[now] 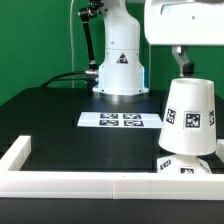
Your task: Assemble lamp
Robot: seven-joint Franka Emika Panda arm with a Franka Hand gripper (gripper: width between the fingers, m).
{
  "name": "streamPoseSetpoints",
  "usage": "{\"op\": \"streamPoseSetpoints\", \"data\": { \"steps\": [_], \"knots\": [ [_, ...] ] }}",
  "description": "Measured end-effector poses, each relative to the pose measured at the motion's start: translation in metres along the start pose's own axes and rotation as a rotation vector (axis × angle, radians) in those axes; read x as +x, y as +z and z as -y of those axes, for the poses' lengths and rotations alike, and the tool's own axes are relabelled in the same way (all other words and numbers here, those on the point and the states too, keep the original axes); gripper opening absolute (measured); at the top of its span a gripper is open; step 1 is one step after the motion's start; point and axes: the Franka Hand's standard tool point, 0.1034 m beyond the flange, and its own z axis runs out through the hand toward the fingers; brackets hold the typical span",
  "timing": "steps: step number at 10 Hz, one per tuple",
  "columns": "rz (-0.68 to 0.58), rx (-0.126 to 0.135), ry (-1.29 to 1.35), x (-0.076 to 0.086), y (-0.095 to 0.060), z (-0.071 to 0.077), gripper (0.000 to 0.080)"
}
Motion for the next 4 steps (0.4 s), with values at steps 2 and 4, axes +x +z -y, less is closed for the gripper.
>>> {"op": "streamPoseSetpoints", "data": {
  "steps": [2, 4],
  "knots": [
    [0.014, -0.086, -0.017, -0.011, -0.01, 0.011, 0.0695],
    [-0.033, -0.061, 0.035, -0.021, -0.001, 0.024, 0.0698]
  ]
}}
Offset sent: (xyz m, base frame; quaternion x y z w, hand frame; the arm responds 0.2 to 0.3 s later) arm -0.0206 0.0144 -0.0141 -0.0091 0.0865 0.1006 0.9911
